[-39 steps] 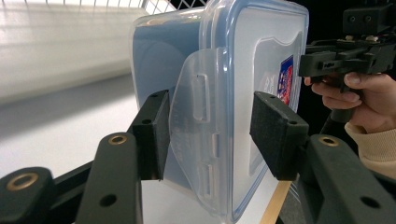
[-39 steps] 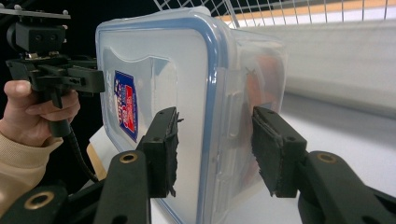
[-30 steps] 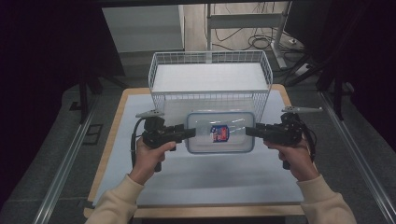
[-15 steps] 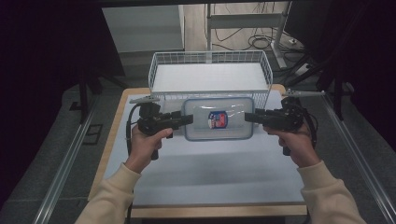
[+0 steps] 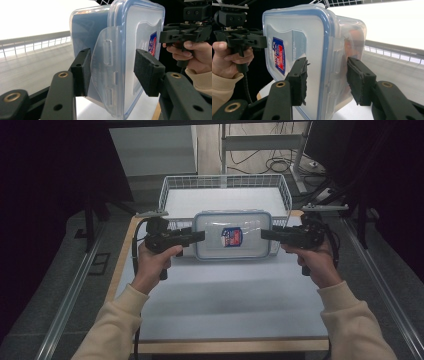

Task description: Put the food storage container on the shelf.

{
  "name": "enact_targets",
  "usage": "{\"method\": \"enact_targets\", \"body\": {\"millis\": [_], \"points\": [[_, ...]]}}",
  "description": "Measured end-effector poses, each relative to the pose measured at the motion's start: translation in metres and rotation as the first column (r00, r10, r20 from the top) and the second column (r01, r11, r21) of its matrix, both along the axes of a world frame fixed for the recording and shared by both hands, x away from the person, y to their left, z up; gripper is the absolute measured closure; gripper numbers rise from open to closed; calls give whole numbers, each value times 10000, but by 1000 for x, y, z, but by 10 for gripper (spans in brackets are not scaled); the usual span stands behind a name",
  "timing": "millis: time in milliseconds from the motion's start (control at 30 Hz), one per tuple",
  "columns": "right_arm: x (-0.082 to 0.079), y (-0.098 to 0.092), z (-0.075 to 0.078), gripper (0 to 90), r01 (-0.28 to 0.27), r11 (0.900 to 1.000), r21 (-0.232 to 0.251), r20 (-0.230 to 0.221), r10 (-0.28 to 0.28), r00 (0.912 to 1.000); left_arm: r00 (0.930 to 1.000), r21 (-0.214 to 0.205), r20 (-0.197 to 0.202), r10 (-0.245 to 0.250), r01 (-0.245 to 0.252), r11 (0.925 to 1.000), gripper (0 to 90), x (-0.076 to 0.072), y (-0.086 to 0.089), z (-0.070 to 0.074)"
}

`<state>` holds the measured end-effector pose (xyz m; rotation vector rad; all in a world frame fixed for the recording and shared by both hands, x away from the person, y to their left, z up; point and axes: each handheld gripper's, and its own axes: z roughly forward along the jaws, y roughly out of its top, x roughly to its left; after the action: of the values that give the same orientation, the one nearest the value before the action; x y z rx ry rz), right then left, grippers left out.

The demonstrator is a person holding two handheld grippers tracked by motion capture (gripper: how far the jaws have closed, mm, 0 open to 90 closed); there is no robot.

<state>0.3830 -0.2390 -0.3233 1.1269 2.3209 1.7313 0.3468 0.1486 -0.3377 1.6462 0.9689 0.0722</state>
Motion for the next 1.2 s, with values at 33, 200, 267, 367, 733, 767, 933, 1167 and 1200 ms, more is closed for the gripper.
{"method": "enact_targets", "body": {"millis": [33, 200, 267, 367, 733, 767, 933, 1167, 1200], "points": [[1, 0, 1, 518, -15, 10000, -28, 18, 15, 10000, 10000, 41, 28, -9, 8, 10000, 492, 2, 1, 1], [9, 2, 6, 518, -13, 10000, -1, 44, 13, 10000, 10000, 22, 70, 17, -17, 10000, 492, 9, 2, 7], [12, 3, 8, 518, -17, 10000, 16, 102, 17, 9999, 10000, 17, 77, 58, -58, 10000, 492, 11, 3, 10], [18, 5, 11, 518, -34, 10000, 60, 107, 33, 9999, 9999, -1, 120, 103, -103, 9999, 492, 15, 5, 13], [44, 11, 25, 517, -49, 9999, 114, 27, 49, 10000, 9995, 5, 254, 192, -192, 9998, 492, 40, 11, 29], [47, 11, 27, 517, -46, 9999, 102, 31, 45, 10000, 9995, -6, 266, 198, -198, 9998, 492, 43, 11, 30], [62, 14, 34, 517, -27, 10000, 85, -29, 28, 10000, 9992, -129, 336, 227, -222, 9997, 492, 58, 14, 34], [87, 19, 41, 517, -30, 10000, -63, -181, 29, 9998, 9993, -278, 192, 316, -311, 9991, 492, 82, 19, 36], [91, 20, 42, 516, -39, 10000, -49, -222, 38, 9997, 9993, -276, 213, 320, -314, 9991, 492, 86, 20, 37]]}}
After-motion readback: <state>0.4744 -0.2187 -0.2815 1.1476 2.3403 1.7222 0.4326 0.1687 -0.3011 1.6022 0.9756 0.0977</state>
